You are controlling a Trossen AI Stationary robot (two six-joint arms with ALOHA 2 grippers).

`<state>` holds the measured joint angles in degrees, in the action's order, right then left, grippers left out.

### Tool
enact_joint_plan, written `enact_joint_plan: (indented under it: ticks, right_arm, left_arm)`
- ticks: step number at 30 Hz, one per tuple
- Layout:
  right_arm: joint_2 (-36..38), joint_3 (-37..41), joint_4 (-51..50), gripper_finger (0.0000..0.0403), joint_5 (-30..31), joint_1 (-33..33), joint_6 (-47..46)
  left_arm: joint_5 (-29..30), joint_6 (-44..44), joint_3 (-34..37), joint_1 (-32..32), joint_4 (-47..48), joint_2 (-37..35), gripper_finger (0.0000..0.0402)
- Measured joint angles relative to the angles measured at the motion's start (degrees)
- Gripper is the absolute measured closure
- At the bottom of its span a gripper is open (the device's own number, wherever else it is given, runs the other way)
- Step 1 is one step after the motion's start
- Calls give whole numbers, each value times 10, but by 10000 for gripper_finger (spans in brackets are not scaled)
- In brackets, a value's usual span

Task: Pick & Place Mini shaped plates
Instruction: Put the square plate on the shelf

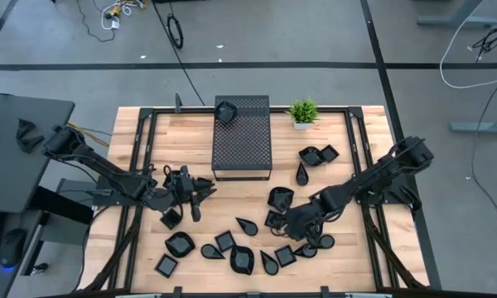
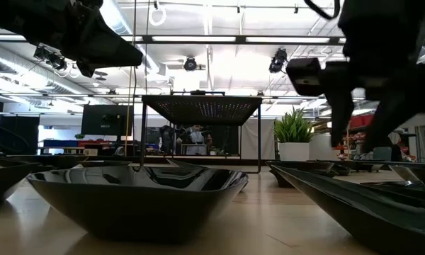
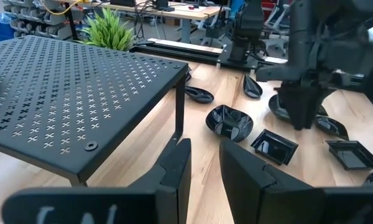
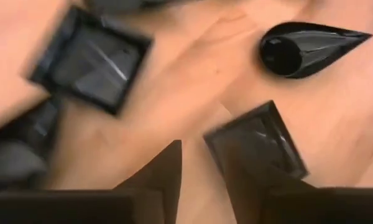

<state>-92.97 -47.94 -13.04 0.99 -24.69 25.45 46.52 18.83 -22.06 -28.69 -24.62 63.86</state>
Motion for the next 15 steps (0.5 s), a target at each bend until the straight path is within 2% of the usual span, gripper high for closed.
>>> enact_joint_plan:
  ticks: [4, 15]
  right_arm:
    - [-17, -1, 4, 286, 44, 1, 58]
    - [-51, -1, 7, 326, 46, 0, 130]
  left_arm:
    - [0, 0, 0, 0, 0, 0, 314]
    - [0, 1, 0, 0, -7, 0, 314]
